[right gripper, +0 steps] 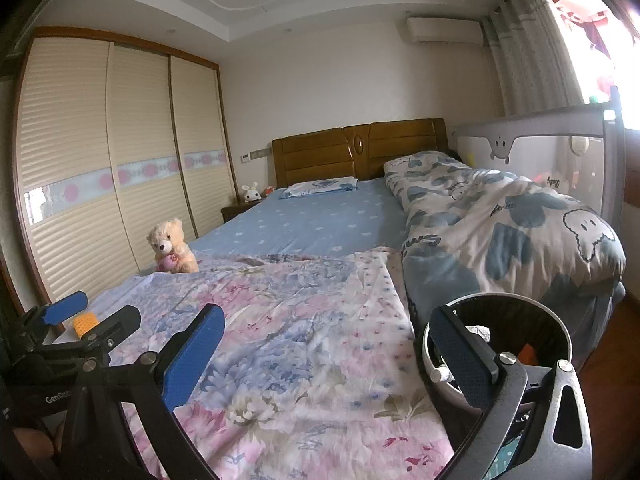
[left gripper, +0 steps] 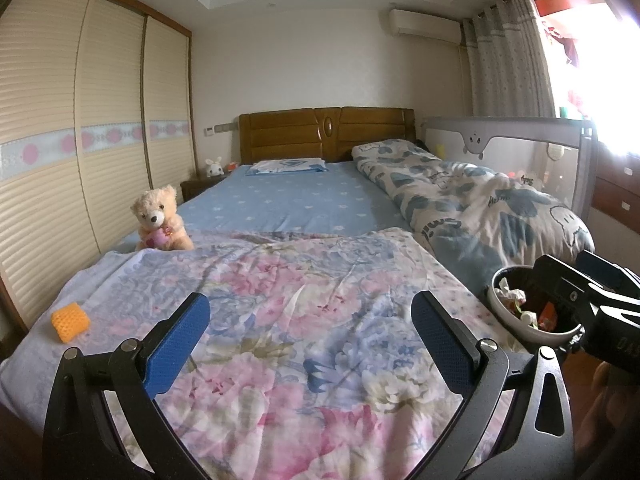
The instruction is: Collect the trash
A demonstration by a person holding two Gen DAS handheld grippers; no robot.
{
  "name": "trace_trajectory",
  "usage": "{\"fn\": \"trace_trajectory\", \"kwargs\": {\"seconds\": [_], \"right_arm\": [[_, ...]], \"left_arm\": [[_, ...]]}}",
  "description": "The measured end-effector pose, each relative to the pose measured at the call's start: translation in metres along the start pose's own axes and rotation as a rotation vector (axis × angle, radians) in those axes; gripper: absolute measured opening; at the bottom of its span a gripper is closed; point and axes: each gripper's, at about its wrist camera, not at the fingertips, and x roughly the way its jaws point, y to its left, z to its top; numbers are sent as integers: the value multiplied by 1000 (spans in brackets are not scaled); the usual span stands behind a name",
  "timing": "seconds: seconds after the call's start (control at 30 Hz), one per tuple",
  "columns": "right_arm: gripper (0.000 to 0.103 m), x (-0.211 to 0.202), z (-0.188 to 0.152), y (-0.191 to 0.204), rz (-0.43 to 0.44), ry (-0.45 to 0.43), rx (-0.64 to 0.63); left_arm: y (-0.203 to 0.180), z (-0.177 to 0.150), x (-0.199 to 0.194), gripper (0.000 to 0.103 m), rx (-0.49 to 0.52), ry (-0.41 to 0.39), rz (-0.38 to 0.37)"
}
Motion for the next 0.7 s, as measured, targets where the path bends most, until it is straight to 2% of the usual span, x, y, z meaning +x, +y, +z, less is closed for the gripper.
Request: {"fn": "trace_trajectory", "kwargs": {"seconds": [0.7], "right_arm": [[103,-4,2,9,9,5,8]], "left_arm": [[-3,-2,0,103,0,3,-1]]}}
